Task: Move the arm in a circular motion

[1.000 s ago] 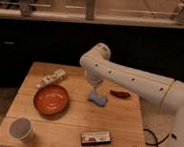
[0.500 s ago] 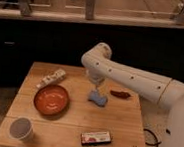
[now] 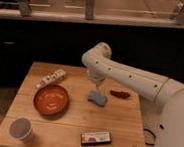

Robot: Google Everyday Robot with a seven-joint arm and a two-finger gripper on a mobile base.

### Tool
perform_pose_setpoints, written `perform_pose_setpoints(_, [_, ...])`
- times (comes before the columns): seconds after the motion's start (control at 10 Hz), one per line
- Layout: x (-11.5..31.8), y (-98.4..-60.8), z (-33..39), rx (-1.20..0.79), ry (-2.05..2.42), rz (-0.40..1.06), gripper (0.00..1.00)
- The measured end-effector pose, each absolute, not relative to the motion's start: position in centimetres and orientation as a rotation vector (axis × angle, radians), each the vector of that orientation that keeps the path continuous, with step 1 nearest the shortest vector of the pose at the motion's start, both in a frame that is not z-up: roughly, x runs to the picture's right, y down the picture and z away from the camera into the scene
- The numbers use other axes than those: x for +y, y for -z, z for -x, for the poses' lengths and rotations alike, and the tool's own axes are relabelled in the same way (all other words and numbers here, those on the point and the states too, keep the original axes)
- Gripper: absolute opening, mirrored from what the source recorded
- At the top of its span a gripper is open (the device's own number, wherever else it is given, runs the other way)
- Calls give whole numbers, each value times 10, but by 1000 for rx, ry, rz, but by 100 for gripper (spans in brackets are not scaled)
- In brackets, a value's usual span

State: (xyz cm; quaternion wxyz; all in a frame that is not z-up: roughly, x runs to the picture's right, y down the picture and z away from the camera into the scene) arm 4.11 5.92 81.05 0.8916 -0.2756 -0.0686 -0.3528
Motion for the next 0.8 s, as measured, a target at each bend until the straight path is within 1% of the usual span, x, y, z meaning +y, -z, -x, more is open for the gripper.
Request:
perform_pose_setpoints(0.1, [60,-812,-43,-141,736,578,56])
perform_pose_setpoints(0.3, [62,-815,-45,-137,744,591,51])
perform_pose_setpoints(0.8, [54,-837,-44,-144,754,597,3])
